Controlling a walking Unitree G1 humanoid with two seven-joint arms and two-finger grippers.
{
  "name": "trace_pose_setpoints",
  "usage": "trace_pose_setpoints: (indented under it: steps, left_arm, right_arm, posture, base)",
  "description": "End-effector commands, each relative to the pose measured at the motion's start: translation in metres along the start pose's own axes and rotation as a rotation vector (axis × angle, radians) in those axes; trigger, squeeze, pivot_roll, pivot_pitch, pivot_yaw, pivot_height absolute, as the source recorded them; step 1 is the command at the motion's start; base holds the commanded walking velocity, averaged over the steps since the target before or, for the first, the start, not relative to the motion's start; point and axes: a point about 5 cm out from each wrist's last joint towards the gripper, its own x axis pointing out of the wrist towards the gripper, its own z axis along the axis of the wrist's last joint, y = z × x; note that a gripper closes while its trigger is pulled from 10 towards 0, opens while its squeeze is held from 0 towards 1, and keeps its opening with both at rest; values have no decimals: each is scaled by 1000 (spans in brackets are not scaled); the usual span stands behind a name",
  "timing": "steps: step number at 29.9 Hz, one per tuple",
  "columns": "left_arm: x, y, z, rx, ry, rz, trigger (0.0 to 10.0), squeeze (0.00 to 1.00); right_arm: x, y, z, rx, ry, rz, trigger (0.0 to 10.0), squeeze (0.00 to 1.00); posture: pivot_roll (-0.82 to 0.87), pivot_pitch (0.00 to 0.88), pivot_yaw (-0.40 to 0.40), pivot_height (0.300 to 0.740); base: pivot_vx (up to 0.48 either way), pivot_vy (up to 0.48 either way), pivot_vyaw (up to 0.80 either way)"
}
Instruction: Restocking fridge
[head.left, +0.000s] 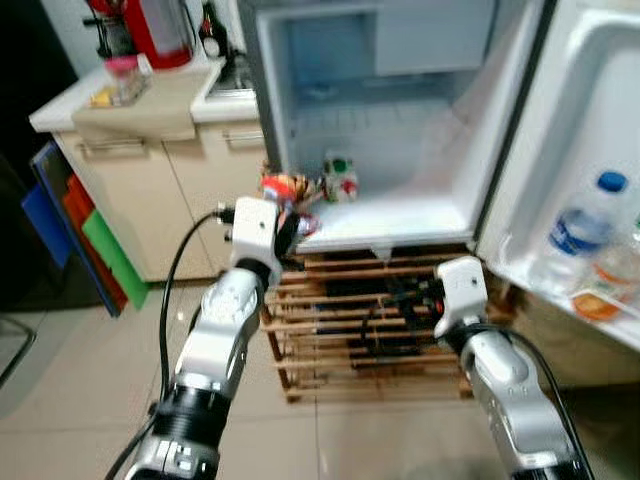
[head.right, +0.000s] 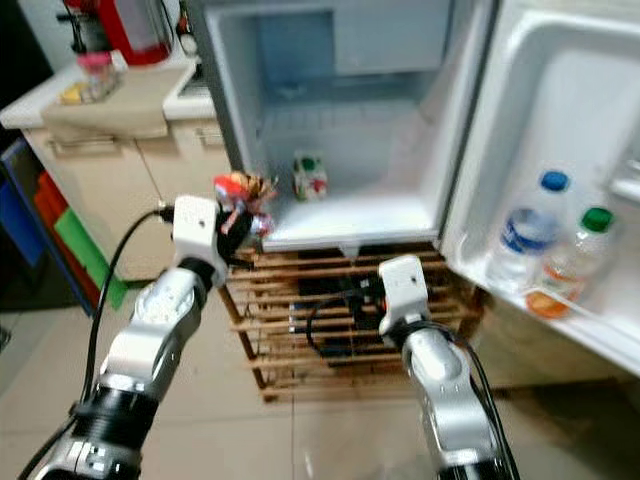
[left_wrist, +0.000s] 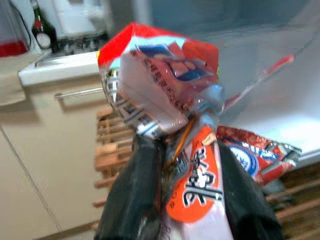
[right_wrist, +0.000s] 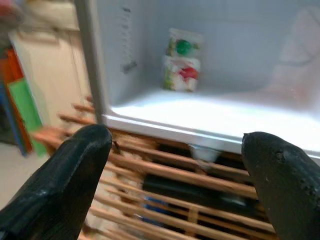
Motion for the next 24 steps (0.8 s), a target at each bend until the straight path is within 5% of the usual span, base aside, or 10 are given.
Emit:
trace_pose_setpoints:
  steps: [1, 16, 24]
  left_arm:
    - [3, -6, 6, 8, -20, -19, 10000, 0]
    - [10, -33, 11, 14, -31, -186, 10000, 0]
    - [11, -38, 12, 5, -31, -192, 10000, 0]
  right_arm:
    - [-2, -9, 0, -11, -4, -32, 10000, 0]
    - [-3, -5, 2, -10, -14, -31, 10000, 0]
    - [-5, 0, 1, -12, -6, 4, 10000, 0]
  posture:
    - [-185, 0, 98, 740]
    - [-194, 0, 107, 740]
    - [-198, 0, 110, 740]
  base:
    - [480, 0, 0]
    - [480, 0, -469]
    - [0, 0, 0]
